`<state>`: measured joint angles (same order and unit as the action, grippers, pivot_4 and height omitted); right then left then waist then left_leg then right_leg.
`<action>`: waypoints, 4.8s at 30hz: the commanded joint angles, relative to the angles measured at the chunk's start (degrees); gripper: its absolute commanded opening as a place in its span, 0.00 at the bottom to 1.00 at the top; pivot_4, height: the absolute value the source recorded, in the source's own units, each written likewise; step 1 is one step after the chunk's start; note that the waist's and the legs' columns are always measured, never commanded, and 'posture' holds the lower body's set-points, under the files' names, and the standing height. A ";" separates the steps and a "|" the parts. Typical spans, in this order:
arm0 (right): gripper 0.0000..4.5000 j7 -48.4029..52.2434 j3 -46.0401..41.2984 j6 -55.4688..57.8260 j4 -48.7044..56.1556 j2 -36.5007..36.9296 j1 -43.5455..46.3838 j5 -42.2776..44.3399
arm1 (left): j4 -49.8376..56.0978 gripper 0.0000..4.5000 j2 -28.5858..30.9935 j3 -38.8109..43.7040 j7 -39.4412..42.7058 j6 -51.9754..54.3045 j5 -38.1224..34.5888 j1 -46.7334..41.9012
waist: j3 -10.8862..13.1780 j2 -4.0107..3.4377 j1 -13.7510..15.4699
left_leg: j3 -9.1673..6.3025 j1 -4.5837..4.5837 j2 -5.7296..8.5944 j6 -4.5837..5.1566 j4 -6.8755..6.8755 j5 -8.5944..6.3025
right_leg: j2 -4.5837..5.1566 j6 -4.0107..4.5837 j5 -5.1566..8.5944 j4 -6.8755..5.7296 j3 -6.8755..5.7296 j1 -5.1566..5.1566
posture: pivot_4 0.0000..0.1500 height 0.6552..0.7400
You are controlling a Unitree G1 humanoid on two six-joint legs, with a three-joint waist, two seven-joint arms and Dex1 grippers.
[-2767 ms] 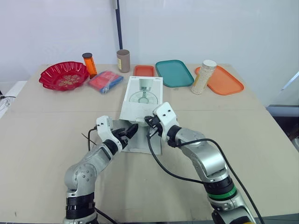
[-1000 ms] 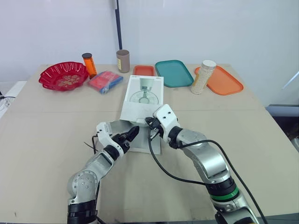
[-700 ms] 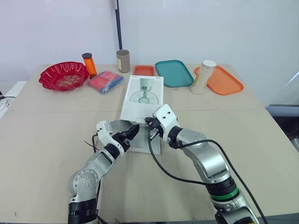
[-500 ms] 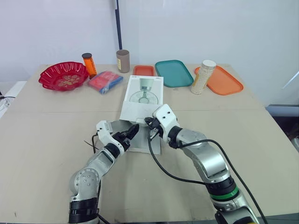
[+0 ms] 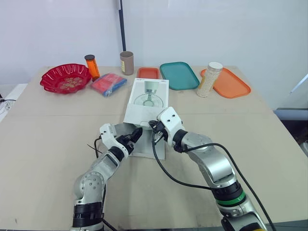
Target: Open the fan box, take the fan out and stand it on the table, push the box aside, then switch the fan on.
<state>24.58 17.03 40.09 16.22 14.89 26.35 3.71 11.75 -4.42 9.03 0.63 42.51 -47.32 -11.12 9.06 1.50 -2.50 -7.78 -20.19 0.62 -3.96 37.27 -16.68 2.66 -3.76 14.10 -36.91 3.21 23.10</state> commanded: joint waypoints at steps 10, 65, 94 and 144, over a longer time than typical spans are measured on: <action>0.00 0.29 1.06 1.46 -3.53 0.24 -2.11 -0.99 | 1.35 0.90 -1.71 -0.39 1.18 -1.68 -2.07 -1.02 | 0.00 0.00 0.00 | -0.01 0.00 0.00 -0.02 0.00 0.01 | 0.00 -0.01 0.01 0.00 0.00 0.00 | 1.00 1.00; 0.00 0.78 1.47 1.79 -2.66 0.54 -3.16 -2.19 | -3.78 0.90 -3.68 -2.32 3.26 -5.24 -4.45 -2.64 | -0.01 0.01 -0.03 | -0.02 0.01 0.00 -0.07 -0.05 0.04 | -0.01 -0.06 0.04 0.06 0.00 -0.02 | 1.00 1.00; 0.00 0.92 1.42 1.12 -3.95 0.24 -2.80 -2.20 | -3.60 0.90 1.24 -0.20 3.61 -6.82 -0.61 -1.27 | -0.06 0.07 -0.08 | -0.01 0.15 -0.02 -0.27 -0.41 0.17 | -0.01 -0.02 0.02 0.19 0.00 -0.03 | 1.00 1.00; 0.00 0.90 -2.79 5.07 2.72 1.12 -1.41 0.23 | -4.09 0.90 0.51 -1.14 8.85 -6.97 3.72 0.25 | -0.08 0.10 -0.02 | -0.03 0.15 -0.03 -0.37 -0.57 0.23 | 0.00 -0.02 0.02 0.23 -0.01 -0.01 | 1.00 1.00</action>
<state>25.31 15.19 42.77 18.47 15.35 25.91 3.33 6.91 -3.77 8.02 9.22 36.10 -43.72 -10.99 8.98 1.60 -2.52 -7.81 -20.08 0.60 -4.33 36.70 -16.45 2.66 -3.79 14.12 -36.68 3.20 23.13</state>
